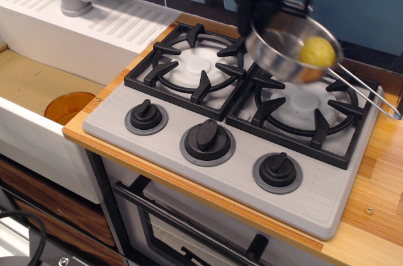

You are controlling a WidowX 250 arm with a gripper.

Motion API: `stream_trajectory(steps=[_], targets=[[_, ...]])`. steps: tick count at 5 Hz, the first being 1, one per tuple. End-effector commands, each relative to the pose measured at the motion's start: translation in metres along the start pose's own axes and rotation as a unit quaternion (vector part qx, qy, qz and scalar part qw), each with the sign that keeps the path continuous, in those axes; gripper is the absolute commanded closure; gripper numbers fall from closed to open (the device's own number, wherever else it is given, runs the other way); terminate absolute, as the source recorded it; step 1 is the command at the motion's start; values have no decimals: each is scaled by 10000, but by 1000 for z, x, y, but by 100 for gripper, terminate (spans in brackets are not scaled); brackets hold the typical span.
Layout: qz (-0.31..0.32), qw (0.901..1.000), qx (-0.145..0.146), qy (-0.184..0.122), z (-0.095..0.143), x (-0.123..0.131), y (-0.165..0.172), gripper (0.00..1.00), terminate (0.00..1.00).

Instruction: Put potato in pot or pan an put pot or pan on stove

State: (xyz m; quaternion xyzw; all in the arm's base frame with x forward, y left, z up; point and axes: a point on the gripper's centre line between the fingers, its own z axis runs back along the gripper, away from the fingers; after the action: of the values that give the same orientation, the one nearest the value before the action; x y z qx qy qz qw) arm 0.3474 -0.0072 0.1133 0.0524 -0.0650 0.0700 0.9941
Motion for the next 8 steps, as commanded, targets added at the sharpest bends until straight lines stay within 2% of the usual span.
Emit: stream_trajectory(steps=[1, 3, 4, 6, 7, 8], targets=[[-153, 9985, -169, -491, 16, 27, 47, 100, 0], [-224, 9970, -358, -645, -14, 28, 81, 100, 0], [-217, 9966, -393, -697, -26, 30, 90, 100, 0], [-185, 9939, -619, -889, -65, 30, 93, 100, 0], [-189, 9934, -637, -930, -72, 29, 91, 0, 0], [-249, 9947, -558, -831, -61, 31, 96, 0, 0]])
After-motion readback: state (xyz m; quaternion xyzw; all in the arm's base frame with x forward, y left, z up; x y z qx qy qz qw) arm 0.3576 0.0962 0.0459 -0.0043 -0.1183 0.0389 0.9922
